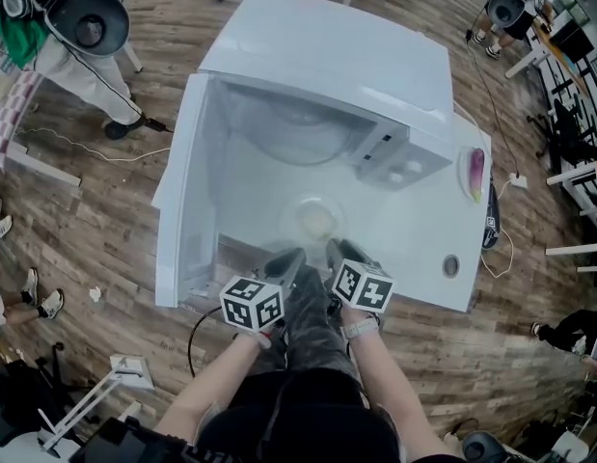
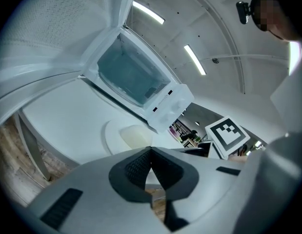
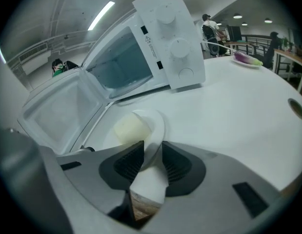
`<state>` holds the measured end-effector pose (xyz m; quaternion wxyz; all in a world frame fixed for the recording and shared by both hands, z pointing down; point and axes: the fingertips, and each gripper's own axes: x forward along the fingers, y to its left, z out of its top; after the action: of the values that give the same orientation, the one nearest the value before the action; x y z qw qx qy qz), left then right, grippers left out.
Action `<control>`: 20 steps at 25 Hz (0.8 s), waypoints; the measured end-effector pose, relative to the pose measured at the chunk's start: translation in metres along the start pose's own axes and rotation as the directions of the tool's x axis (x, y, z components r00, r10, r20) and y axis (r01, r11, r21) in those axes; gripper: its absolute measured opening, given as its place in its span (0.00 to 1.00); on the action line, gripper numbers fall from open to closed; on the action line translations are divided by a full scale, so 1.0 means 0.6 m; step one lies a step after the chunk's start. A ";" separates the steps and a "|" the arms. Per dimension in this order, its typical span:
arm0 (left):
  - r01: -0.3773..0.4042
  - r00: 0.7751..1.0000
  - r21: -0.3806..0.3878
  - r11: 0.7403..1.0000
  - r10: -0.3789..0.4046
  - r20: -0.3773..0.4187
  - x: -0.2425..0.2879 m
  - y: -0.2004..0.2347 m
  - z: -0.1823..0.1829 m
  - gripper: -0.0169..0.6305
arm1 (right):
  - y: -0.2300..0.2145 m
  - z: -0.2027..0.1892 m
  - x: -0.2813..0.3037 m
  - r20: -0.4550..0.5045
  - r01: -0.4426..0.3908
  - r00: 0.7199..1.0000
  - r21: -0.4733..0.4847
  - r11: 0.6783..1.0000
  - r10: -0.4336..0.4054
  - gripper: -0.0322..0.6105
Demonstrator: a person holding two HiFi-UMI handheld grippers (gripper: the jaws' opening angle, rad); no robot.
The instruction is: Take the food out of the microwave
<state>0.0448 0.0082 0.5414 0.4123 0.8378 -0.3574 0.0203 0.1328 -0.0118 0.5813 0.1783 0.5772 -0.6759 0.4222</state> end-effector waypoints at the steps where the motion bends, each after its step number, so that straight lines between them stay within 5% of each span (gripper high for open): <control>1: 0.000 1.000 -0.003 1.000 0.000 0.001 -0.001 0.000 -0.001 0.04 | 0.000 0.001 0.000 0.003 0.003 1.000 -0.019 1.000 -0.003 0.23; 20: -0.034 0.999 -0.028 0.999 0.035 0.010 -0.015 0.024 -0.008 0.04 | -0.010 0.013 -0.018 0.094 0.051 0.995 -0.109 0.993 -0.041 0.26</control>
<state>0.0305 0.0110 0.5515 0.4215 0.8258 -0.3743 0.0179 0.1429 -0.0111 0.5712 0.1889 0.6006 -0.6923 0.3526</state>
